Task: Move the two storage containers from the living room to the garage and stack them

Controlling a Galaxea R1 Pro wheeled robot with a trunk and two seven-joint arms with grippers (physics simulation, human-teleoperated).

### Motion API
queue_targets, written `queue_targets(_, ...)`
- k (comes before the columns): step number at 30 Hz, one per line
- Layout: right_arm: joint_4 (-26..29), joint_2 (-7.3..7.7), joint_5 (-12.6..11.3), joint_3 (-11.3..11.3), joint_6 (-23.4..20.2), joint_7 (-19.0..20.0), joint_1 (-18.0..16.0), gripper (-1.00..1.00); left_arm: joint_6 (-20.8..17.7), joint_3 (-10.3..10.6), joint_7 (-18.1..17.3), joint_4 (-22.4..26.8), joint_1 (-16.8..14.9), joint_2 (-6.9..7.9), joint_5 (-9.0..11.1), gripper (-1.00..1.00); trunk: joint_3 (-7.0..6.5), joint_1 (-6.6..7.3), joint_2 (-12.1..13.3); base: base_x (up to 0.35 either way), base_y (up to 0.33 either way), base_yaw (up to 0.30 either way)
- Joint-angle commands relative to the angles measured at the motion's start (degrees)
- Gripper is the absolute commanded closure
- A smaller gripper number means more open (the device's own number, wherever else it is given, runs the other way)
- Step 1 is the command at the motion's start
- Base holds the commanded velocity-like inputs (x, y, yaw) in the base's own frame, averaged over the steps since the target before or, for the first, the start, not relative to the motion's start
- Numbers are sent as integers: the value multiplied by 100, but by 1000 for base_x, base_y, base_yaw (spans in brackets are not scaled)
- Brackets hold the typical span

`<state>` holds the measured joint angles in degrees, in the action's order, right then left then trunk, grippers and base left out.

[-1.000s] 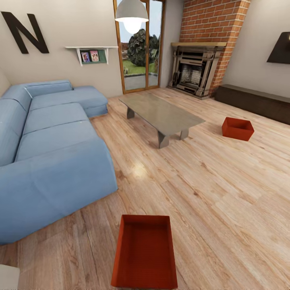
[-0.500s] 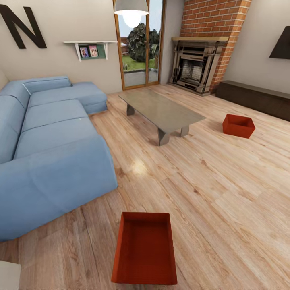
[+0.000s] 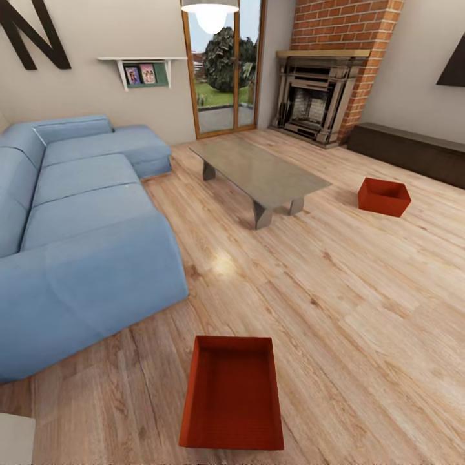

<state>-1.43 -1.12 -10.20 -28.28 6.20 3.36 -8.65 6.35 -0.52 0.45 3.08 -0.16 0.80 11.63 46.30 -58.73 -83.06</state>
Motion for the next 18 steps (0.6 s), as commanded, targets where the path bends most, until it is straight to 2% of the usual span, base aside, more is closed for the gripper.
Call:
queue_targets(1,-15,-2,-61,-37,31,24,-5,-100,15,-1,6,-2,-2,-1,24,-100,13,0,-2,0,0,0)
queue_targets(8,-15,-2,-56,-37,31,24,-5,-100,15,-1,1,-2,-2,-1,24,-100,67,0,-2,0,0,0)
queue_targets(18,-15,-2,-59,-37,24,24,-5,-100,15,-1,-1,-1,-3,-1,23,-100,76,0,-2,0,0,0)
